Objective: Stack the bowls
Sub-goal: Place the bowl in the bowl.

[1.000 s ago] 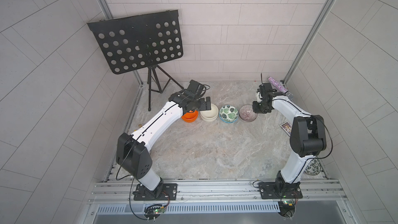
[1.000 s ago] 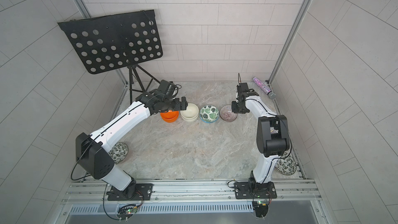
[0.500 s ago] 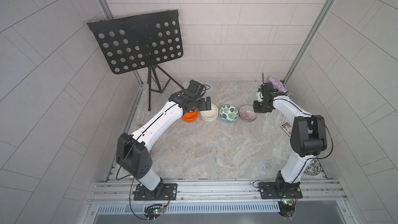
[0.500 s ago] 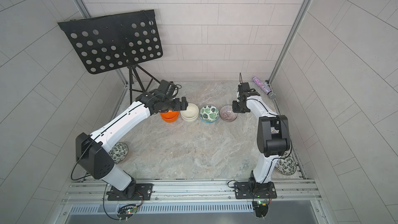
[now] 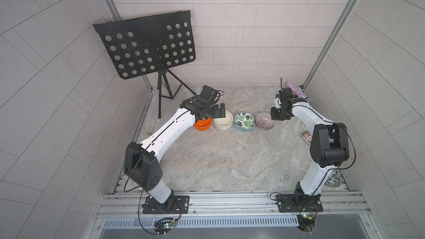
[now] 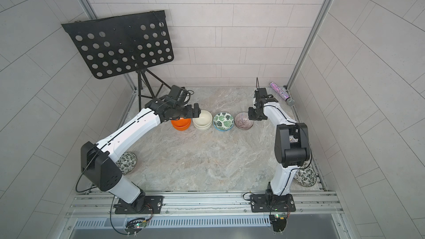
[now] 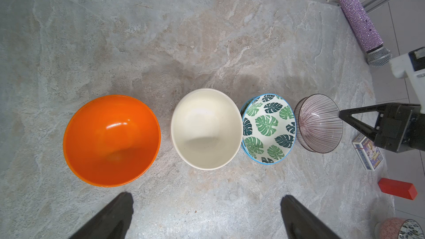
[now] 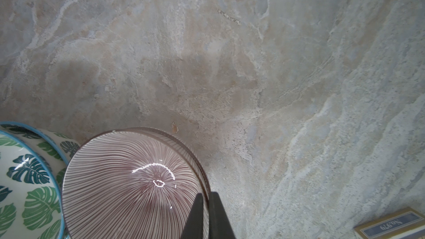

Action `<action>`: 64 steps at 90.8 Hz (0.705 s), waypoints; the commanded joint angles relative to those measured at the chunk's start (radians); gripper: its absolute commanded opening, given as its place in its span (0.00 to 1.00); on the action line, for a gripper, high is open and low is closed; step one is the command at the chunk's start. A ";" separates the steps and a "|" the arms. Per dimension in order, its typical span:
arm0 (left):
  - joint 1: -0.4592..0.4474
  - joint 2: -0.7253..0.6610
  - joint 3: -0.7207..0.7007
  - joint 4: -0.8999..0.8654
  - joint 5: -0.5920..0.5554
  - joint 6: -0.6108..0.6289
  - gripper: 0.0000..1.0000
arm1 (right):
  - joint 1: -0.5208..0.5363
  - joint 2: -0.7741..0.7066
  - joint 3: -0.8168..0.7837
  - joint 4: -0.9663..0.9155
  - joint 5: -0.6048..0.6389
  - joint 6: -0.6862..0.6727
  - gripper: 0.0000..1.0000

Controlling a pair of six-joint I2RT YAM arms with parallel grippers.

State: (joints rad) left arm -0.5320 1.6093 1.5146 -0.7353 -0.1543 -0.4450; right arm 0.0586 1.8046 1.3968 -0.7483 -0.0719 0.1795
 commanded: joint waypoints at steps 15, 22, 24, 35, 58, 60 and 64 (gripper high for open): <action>0.023 -0.025 -0.005 -0.031 -0.002 0.003 1.00 | -0.005 0.006 -0.008 0.013 -0.006 0.000 0.12; 0.040 -0.039 -0.007 -0.029 -0.004 0.003 1.00 | -0.004 -0.014 -0.009 0.016 0.008 0.000 0.16; 0.045 -0.044 -0.007 -0.030 -0.005 0.003 1.00 | -0.005 -0.023 -0.009 0.016 0.011 0.001 0.17; 0.101 -0.070 -0.017 -0.043 -0.021 -0.002 1.00 | -0.003 -0.080 -0.005 0.026 0.028 0.004 0.29; 0.409 -0.203 -0.169 -0.085 -0.001 -0.096 1.00 | 0.045 -0.200 0.034 0.025 0.043 -0.004 0.42; 0.439 -0.218 -0.189 -0.086 0.002 -0.104 1.00 | 0.054 -0.205 0.041 0.024 0.046 -0.007 0.43; 0.496 -0.249 -0.233 -0.089 0.000 -0.129 1.00 | 0.074 -0.210 0.056 0.018 0.051 -0.011 0.43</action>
State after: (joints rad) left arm -0.1520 1.4269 1.3602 -0.7704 -0.1593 -0.5076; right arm 0.0883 1.6367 1.4097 -0.7403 -0.0406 0.1814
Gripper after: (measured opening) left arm 0.999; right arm 0.428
